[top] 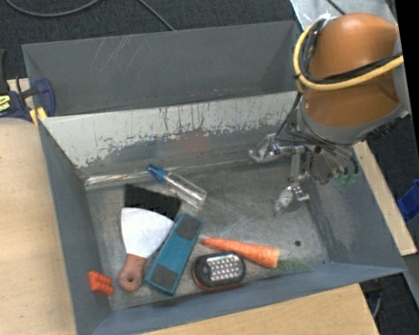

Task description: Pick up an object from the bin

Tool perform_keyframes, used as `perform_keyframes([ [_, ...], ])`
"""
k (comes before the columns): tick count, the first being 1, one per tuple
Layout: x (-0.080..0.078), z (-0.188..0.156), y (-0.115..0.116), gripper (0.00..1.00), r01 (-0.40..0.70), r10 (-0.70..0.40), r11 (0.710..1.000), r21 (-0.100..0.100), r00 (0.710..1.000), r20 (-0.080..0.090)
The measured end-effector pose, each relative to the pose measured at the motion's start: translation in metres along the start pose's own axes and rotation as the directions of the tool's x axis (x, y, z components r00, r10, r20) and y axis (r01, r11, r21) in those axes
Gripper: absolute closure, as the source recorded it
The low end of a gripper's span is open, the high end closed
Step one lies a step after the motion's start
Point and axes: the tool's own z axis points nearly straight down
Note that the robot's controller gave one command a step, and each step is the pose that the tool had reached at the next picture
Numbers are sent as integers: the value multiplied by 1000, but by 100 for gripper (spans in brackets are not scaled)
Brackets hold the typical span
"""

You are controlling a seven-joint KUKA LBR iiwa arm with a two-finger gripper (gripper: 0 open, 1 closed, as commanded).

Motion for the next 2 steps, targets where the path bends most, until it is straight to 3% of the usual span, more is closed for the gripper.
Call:
perform_keyframes([
  [1, 1, 17, 22, 0, 57, -57, 998, 3, 998, 5],
  [2, 19, 44, 44, 0, 286, -286, 958, -3, 958, 1],
])
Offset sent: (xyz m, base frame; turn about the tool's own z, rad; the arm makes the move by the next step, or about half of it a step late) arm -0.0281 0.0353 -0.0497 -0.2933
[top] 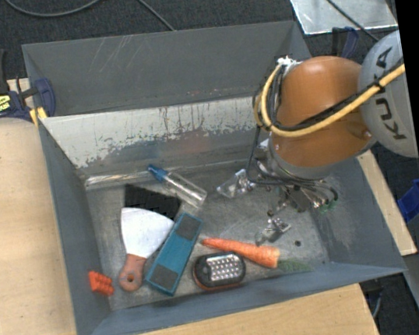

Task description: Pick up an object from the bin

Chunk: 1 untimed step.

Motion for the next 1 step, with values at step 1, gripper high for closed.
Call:
perform_keyframes([
  [1, -9, -6, 34, 0, -78, 78, 997, 3, 997, -1],
])
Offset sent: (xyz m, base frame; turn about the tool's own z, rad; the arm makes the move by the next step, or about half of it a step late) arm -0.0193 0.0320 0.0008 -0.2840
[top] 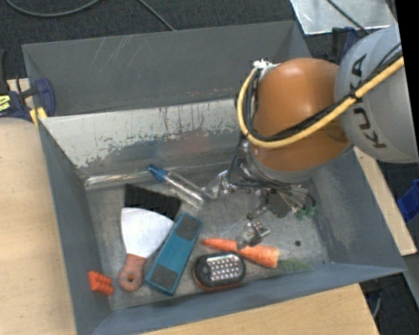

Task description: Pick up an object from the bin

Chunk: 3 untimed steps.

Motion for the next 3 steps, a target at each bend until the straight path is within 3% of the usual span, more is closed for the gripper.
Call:
perform_keyframes([
  [1, -4, 1, 28, 0, 68, -68, 998, -2, 998, 0],
  [2, -17, -2, 51, 0, 165, -165, 986, 0, 986, 0],
  [3, -27, -13, 116, 0, 356, -356, 935, -1, 935, 1],
])
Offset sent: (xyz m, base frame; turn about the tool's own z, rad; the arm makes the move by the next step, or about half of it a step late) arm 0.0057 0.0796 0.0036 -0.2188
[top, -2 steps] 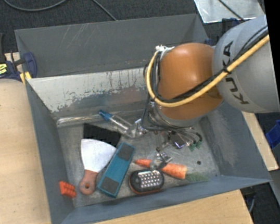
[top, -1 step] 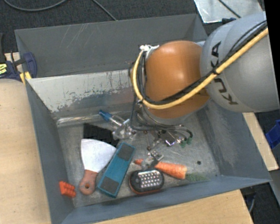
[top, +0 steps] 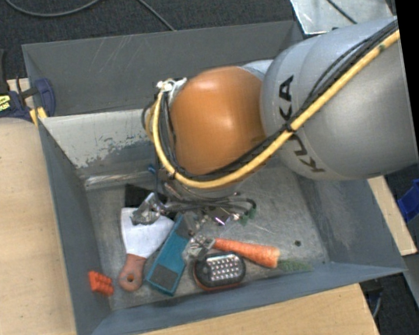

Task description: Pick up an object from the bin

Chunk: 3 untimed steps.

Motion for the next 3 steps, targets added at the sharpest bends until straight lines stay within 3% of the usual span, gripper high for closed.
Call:
perform_keyframes([
  [1, -13, 6, 27, 0, 34, -34, 999, -3, 999, 2],
  [2, 2, 20, 2, 0, 196, -196, 981, -1, 981, -1],
  [3, -8, 75, -11, 0, 291, -291, 957, 4, 957, 4],
])
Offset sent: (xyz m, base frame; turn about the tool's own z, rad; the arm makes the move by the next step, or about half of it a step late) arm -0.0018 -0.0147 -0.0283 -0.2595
